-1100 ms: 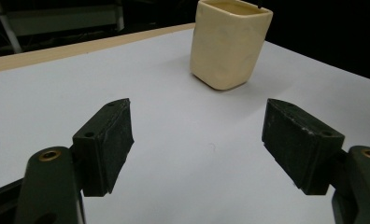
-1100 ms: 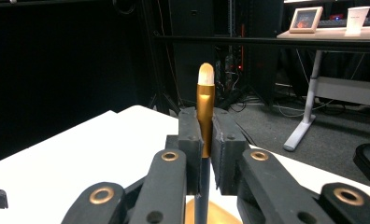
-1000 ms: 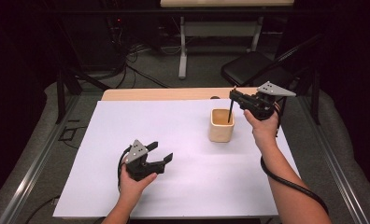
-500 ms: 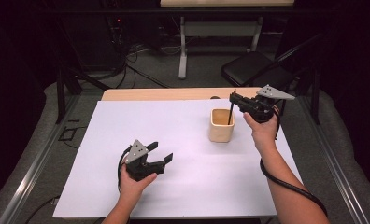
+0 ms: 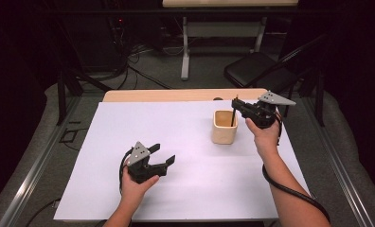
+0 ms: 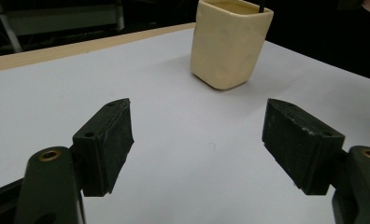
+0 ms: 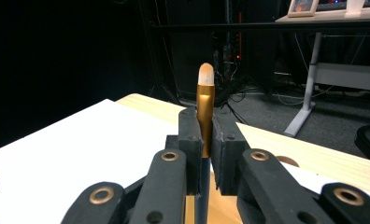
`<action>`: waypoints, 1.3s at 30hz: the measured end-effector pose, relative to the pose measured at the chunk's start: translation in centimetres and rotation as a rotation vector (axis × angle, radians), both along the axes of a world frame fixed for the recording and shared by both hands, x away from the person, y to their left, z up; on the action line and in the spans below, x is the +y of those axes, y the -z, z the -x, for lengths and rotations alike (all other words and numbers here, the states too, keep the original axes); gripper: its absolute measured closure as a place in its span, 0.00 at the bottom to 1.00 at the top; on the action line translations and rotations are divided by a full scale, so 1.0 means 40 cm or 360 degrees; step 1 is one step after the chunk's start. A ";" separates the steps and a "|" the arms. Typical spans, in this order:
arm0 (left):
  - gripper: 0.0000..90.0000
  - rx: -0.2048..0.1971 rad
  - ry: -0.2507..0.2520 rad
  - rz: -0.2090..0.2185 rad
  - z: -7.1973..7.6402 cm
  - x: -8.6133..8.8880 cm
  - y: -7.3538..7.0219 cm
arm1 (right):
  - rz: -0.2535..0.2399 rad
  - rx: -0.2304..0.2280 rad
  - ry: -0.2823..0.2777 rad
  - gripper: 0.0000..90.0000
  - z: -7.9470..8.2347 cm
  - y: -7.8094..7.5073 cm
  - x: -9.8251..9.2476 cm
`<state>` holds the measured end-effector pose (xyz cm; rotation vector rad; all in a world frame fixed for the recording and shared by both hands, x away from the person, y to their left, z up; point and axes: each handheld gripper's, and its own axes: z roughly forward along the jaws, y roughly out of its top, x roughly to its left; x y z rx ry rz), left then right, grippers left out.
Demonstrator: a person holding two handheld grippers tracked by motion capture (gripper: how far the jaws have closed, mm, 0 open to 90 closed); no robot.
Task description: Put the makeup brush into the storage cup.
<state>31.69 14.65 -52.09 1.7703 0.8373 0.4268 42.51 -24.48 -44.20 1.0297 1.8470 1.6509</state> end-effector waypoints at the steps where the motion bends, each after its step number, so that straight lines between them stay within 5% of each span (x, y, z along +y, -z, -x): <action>1: 0.27 0.0000 0.0000 -0.0001 0.000 0.000 0.000 | -0.0001 0.0009 0.0001 0.93 0.001 0.006 -0.001; 39: 0.27 -0.0005 0.0004 -0.0002 -0.001 0.002 0.000 | 0.0042 0.0071 0.0013 0.93 0.014 0.083 0.005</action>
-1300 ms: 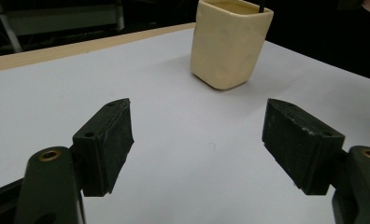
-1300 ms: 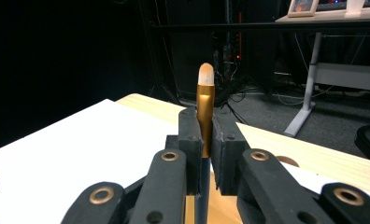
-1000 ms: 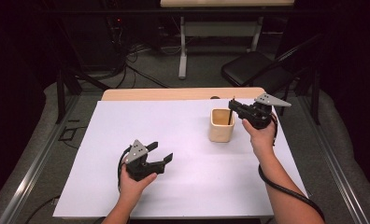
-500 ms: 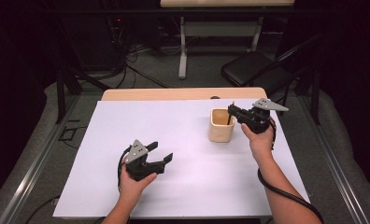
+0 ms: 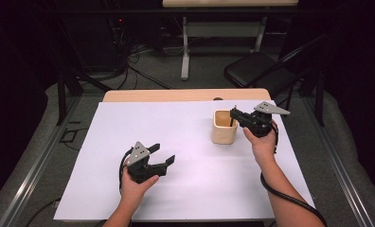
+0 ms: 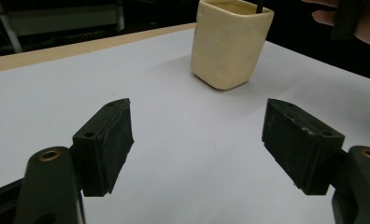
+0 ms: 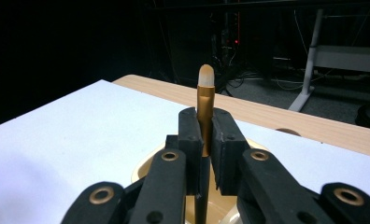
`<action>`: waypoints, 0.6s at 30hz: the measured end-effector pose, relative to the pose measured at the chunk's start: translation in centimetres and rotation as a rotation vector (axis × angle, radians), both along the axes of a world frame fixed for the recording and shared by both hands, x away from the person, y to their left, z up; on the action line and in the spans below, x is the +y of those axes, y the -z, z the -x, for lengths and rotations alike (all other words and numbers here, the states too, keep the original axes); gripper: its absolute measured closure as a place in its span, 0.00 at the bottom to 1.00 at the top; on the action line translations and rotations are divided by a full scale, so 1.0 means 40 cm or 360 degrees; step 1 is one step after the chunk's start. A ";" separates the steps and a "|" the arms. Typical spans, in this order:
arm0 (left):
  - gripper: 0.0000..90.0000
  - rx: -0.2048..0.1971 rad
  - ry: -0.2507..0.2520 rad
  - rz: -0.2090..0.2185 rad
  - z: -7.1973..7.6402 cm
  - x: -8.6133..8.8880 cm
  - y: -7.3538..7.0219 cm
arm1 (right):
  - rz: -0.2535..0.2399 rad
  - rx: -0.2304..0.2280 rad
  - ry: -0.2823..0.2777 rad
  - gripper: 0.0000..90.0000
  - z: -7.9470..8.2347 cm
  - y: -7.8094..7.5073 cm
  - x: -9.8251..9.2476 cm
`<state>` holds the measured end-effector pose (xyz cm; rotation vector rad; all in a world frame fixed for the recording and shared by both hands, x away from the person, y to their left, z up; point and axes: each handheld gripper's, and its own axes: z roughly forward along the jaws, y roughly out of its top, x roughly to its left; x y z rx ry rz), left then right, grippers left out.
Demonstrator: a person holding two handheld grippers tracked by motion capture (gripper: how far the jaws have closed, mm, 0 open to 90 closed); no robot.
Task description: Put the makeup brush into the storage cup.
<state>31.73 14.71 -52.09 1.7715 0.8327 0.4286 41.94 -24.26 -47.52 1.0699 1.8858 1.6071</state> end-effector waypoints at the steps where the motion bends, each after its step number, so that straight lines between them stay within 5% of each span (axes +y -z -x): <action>1: 0.27 0.0001 0.0000 0.0001 0.000 0.000 0.000 | 0.0006 0.0000 0.0000 0.93 0.000 0.001 0.000; 18: 0.27 0.0000 0.0001 0.0000 0.000 0.000 0.000 | 0.0034 0.0012 0.0000 0.93 0.001 0.025 0.003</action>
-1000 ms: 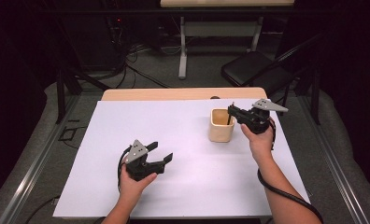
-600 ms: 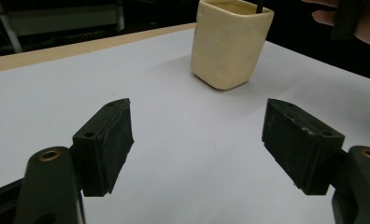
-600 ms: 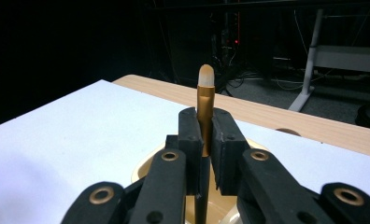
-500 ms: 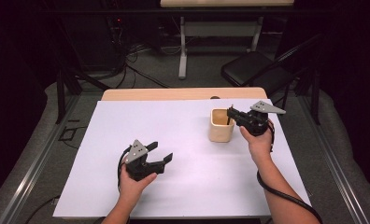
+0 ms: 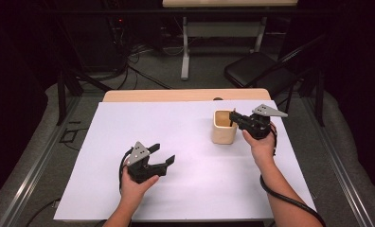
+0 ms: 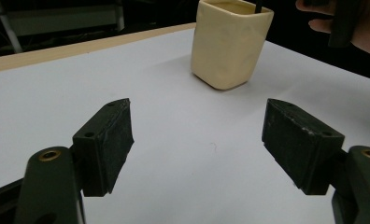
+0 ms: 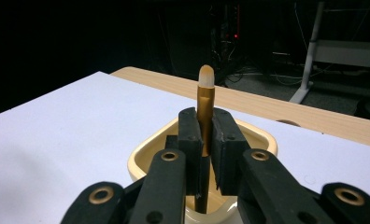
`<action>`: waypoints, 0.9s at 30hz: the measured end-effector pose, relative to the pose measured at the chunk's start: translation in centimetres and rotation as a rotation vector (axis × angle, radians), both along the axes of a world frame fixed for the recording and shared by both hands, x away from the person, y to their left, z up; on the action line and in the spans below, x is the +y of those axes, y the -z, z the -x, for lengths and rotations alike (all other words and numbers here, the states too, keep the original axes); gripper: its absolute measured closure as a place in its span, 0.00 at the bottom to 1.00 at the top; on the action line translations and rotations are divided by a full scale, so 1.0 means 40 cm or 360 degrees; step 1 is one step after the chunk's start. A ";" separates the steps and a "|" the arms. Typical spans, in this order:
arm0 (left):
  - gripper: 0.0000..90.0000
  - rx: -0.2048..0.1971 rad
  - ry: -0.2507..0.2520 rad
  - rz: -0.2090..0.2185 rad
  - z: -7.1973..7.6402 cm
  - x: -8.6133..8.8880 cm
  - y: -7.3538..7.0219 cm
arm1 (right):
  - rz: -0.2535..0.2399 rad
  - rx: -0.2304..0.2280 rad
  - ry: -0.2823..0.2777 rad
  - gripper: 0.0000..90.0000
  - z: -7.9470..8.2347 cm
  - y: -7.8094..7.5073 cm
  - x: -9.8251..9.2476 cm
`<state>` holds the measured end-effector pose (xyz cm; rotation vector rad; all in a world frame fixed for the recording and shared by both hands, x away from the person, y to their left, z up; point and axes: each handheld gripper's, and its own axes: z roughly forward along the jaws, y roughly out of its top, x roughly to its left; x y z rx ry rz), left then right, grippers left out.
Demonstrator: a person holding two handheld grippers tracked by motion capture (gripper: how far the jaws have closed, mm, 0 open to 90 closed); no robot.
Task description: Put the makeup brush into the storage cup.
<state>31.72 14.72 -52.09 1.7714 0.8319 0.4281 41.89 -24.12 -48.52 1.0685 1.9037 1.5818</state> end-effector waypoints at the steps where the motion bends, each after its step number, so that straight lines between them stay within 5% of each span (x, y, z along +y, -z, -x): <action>1: 0.27 -0.0001 0.0001 0.0001 0.000 0.000 0.000 | 0.0004 0.0007 0.0000 0.93 0.001 0.002 0.000; 23: 0.27 -0.0001 0.0001 -0.0003 0.000 0.000 0.000 | 0.0020 0.0020 0.0001 0.91 -0.001 0.008 -0.003; 27: 0.27 -0.0001 0.0001 -0.0001 -0.001 0.001 0.000 | 0.0013 0.0027 0.0007 0.83 -0.002 0.011 -0.004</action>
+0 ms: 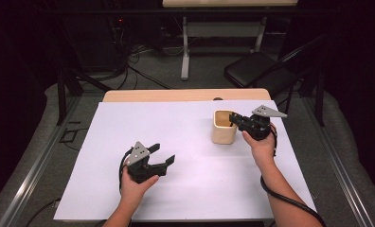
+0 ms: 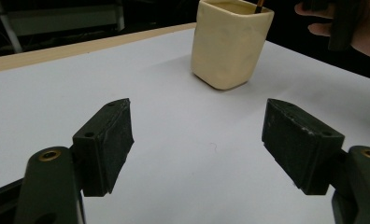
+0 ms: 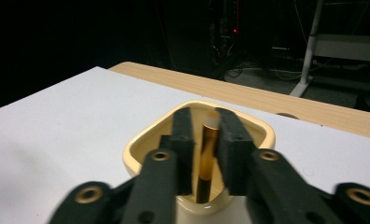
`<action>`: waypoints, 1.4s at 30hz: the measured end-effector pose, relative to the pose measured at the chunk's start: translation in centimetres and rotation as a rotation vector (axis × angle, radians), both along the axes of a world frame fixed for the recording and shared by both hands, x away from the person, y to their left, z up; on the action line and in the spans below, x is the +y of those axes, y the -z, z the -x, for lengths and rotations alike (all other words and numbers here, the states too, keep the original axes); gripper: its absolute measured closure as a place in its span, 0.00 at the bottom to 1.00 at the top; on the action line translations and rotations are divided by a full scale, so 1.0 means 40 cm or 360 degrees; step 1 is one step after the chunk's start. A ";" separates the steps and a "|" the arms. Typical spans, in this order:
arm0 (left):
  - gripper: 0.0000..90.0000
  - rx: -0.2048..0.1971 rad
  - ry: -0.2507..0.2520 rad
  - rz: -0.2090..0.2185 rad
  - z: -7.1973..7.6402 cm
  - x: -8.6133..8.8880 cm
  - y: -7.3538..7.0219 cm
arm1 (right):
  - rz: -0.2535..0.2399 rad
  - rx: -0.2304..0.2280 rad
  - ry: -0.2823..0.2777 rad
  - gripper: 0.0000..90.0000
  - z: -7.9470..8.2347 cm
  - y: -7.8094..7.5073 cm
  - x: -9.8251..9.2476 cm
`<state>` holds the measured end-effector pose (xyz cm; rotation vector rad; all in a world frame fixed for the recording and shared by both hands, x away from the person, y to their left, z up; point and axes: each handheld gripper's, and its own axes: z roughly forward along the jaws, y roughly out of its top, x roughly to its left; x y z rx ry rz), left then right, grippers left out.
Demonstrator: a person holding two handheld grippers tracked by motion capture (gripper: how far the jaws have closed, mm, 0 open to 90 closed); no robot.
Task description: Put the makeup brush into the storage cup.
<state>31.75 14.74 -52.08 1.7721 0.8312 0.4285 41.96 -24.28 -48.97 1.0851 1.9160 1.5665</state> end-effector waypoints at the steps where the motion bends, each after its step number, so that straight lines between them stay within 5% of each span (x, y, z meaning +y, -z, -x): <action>1: 0.27 0.0000 0.0000 0.0000 0.000 0.000 0.000 | -0.0006 0.0012 0.0005 0.78 -0.001 0.001 -0.001; 5: 0.27 0.0002 -0.0001 0.0001 0.000 0.000 0.000 | -0.0017 0.0003 0.0008 0.61 -0.002 0.003 0.000; 22: 0.27 0.0000 0.0000 0.0001 0.001 0.000 0.000 | -0.0007 -0.0038 0.0052 0.37 -0.010 0.000 0.006; 42: 0.27 0.0005 -0.0004 0.0000 0.001 -0.002 0.000 | 0.0004 -0.0034 0.0070 0.34 -0.005 -0.005 -0.004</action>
